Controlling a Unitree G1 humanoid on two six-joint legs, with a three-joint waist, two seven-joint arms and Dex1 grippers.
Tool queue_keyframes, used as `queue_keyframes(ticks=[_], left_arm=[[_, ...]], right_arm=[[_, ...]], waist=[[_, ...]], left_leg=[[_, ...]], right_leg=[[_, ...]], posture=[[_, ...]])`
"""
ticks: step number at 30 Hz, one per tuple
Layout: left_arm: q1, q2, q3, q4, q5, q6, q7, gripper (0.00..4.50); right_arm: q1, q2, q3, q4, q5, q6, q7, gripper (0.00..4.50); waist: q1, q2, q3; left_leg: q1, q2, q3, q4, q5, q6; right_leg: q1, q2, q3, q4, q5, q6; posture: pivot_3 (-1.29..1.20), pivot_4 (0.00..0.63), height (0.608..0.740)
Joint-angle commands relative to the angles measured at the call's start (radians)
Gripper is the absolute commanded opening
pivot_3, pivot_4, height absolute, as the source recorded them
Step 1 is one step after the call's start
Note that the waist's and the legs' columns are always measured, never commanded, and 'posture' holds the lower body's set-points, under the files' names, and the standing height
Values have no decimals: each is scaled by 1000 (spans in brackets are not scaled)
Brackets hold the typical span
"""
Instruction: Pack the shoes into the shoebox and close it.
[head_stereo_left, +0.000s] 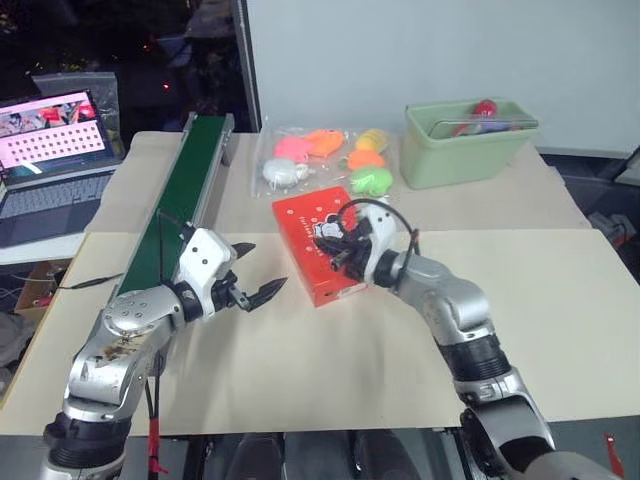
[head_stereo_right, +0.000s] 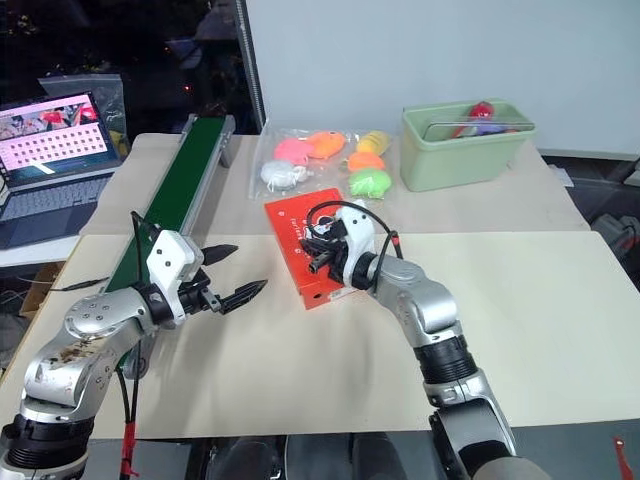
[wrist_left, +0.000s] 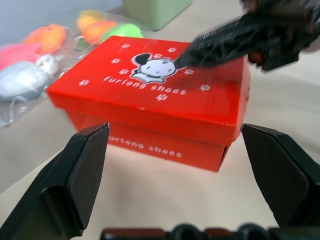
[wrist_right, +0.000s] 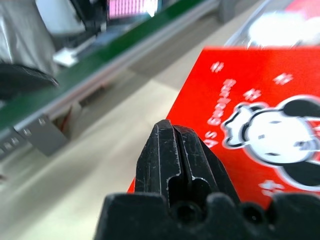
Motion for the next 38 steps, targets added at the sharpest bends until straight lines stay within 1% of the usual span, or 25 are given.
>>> queue_keyframes(ticks=[1,6,11,16,20,23,26,30,32,34,36,38], left_arm=[[-1,6,4,-36,-17,-3,7,4500],[-4,2,-9,-29,-12,-8,9,4500],[-16,1,-16,-24,-14,-7,13,4500],[-15,1,-17,-25,-15,-8,14,4500],[-16,-5,-20,-25,-16,-6,20,4500],[-17,-23,-8,-22,-22,-16,33,4500],[-28,-50,15,-11,-30,-12,65,4500],[-39,-109,52,18,-33,-3,151,4500],[-45,-139,68,35,-30,9,199,4500],[-50,-163,74,52,-15,12,243,4500],[-57,-192,80,65,-13,10,282,4500],[-66,-217,76,72,-6,9,318,4500]], right_arm=[[-61,34,-13,47,-48,-48,-13,44],[-97,111,-7,177,-104,-97,-31,44],[-90,118,36,269,-178,-71,-22,44],[-72,124,63,290,-214,-39,3,44],[-73,133,50,281,-228,-41,-5,44],[-91,146,-44,215,-182,-24,-44,44],[-103,143,-139,125,-122,35,-71,44],[-120,117,-351,-60,39,179,-142,44],[-113,81,-420,-128,90,235,-163,44],[-85,18,-439,-180,79,259,-174,44],[-47,-42,-429,-206,42,256,-181,44],[-11,-68,-430,-217,46,266,-183,44]], waist=[[-3,0,0],[-14,0,0],[-10,-2,-1],[-10,-3,-3],[-10,-3,-4],[-9,-3,-4],[-7,-3,-4],[-1,-3,-4],[1,-3,-4],[-3,-3,-4],[-4,-3,-4],[-5,-3,-4]], left_leg=[[0,0,0,0,0,0],[1,2,0,0,0,0],[1,1,0,0,0,0],[6,1,0,0,0,0],[6,1,0,0,0,0],[6,1,0,0,0,0],[4,1,0,0,0,0],[0,1,0,0,0,0],[-1,1,-1,0,0,0],[-1,1,-1,0,0,0],[0,1,-1,0,0,0],[0,0,-1,0,0,0]], right_leg=[[0,0,0,0,0,0],[0,1,0,1,0,0],[0,1,0,1,0,0],[3,1,0,2,0,0],[4,1,0,1,0,0],[4,1,0,2,0,0],[2,1,0,2,0,0],[-1,0,0,2,0,0],[-1,0,-1,2,0,0],[-1,0,-1,0,0,0],[0,0,-1,0,0,0],[0,0,-1,0,0,0]], posture=[[0,150,729],[0,150,729],[0,150,729],[0,150,729],[0,150,729],[0,150,729],[0,150,729],[0,150,729],[0,150,729],[0,150,729],[0,150,729],[0,150,729]])
